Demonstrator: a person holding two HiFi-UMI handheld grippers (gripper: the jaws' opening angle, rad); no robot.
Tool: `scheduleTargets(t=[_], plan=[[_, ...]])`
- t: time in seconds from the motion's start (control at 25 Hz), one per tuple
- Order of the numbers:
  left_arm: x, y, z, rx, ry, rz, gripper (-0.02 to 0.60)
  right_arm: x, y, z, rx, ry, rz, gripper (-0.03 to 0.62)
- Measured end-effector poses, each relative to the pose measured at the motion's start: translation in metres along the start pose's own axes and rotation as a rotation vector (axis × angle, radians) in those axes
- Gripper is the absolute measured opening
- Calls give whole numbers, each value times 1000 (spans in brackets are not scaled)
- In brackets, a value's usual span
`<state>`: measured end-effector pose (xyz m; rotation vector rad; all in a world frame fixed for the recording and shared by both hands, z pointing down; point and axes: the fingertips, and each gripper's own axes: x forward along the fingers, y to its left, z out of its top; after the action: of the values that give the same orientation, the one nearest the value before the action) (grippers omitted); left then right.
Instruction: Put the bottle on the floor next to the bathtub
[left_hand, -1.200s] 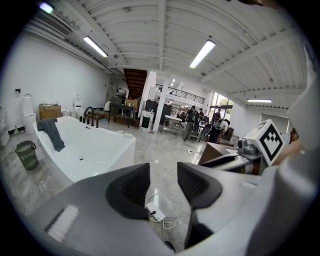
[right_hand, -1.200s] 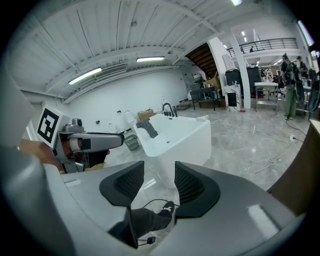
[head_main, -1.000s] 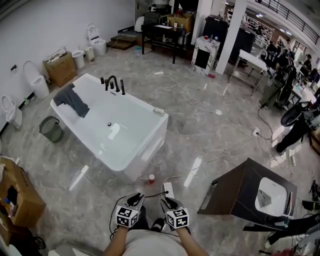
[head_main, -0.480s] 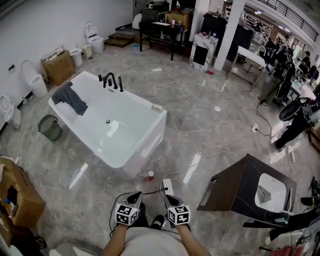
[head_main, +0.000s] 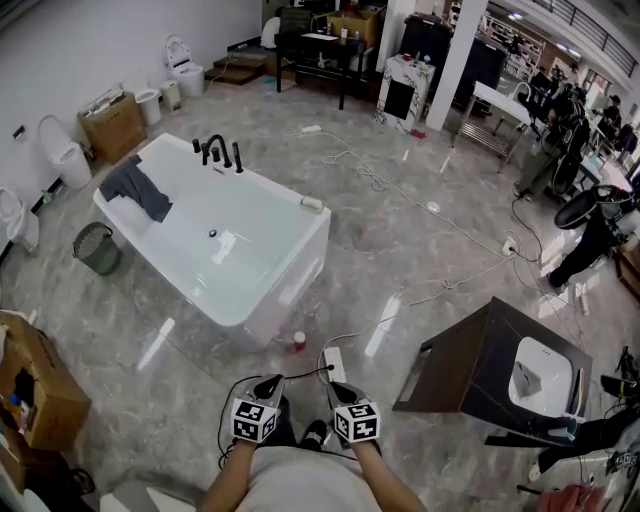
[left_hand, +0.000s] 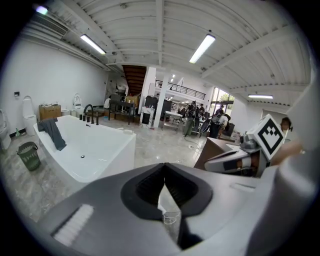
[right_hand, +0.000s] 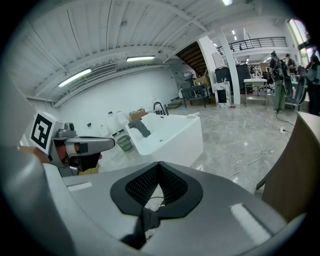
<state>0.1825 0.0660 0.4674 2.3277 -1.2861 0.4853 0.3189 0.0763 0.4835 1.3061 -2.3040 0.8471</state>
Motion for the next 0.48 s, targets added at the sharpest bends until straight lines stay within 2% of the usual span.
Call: scheduleTargets(t=[0.32, 0.48], plan=[[2, -2, -4, -3, 15, 4, 58, -2, -6, -5, 4, 22, -6, 2], [6, -3, -6, 22, 26, 8, 58, -1, -7, -3, 3, 18, -5, 2]])
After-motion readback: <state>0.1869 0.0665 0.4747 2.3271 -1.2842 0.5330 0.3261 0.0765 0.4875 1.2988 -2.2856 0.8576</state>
